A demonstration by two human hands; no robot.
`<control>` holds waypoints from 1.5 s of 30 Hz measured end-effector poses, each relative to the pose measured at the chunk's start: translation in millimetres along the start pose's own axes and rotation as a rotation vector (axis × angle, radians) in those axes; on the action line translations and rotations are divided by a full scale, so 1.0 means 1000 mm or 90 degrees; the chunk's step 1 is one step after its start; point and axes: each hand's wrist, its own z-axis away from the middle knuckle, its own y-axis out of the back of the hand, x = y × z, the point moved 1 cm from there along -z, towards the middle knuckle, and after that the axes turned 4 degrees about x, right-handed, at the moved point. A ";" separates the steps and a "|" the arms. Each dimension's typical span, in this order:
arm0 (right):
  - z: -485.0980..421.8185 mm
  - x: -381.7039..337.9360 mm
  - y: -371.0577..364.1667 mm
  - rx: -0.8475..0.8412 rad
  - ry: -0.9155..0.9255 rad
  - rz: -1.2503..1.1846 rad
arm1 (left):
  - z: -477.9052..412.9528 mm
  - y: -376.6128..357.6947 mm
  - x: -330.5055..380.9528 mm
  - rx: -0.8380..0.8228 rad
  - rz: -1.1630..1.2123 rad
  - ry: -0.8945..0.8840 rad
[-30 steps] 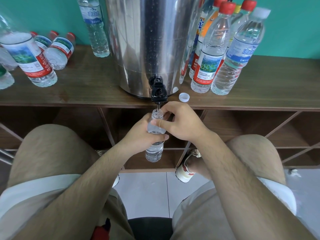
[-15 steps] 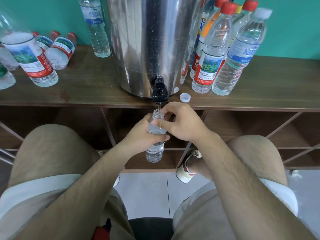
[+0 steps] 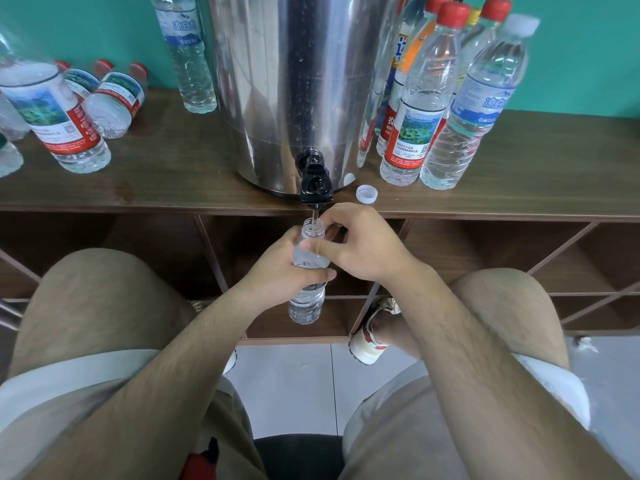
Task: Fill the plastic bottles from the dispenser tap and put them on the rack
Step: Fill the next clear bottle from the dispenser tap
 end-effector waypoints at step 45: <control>0.000 -0.001 -0.001 -0.004 -0.006 0.006 | -0.004 -0.002 -0.006 0.002 -0.007 -0.002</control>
